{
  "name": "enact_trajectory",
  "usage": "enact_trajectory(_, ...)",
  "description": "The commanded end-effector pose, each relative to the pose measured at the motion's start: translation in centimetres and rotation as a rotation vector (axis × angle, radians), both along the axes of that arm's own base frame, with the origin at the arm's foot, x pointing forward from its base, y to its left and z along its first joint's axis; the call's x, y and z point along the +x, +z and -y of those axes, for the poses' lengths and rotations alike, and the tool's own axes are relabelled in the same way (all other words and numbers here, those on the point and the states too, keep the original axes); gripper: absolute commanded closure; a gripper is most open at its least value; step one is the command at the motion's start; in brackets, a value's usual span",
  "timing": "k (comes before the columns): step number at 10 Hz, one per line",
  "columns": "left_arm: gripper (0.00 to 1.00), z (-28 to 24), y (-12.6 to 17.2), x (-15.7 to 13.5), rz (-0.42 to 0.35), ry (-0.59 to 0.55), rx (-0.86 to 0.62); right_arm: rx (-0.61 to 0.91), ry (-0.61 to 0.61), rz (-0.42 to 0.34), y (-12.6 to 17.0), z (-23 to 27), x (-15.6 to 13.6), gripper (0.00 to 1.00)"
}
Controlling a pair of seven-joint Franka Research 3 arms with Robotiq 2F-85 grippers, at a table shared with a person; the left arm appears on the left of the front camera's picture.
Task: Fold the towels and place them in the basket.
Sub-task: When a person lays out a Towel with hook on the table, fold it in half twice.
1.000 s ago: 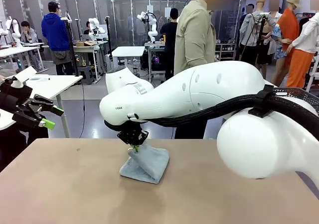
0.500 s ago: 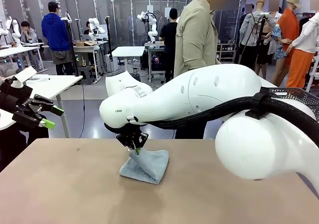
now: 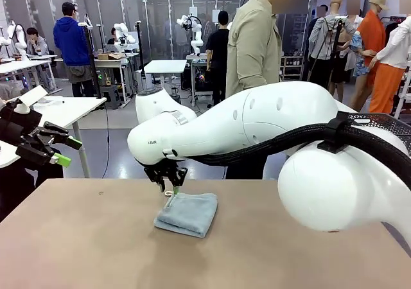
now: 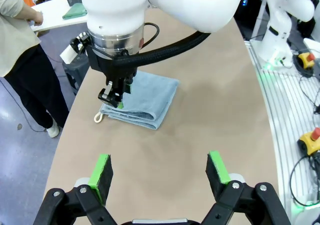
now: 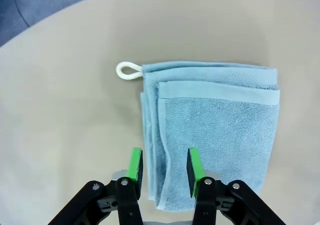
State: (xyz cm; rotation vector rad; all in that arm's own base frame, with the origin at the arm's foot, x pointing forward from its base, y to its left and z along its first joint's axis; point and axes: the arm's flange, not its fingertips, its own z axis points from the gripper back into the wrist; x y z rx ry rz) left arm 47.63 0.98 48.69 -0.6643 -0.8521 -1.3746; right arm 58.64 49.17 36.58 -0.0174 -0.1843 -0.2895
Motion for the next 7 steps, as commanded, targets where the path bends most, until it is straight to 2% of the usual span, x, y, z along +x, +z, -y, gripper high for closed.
enact_trajectory(1,0.05,-0.1,0.0,0.0,0.011,-0.007,-0.001,0.037,-0.002,-0.002,2.5,2.2,-2.7,0.53)
enact_trajectory(4,0.05,-0.1,0.0,0.0,0.011,-0.007,-0.001,0.052,0.143,-0.009,8.9,10.3,-9.6,0.53)
enact_trajectory(6,0.05,-0.1,0.0,0.0,0.011,-0.007,-0.001,0.088,0.172,-0.038,11.6,14.1,-13.5,0.53)
enact_trajectory(7,0.05,-0.1,0.0,0.0,0.011,-0.007,-0.001,0.116,0.179,-0.026,12.5,15.6,-14.6,0.53)
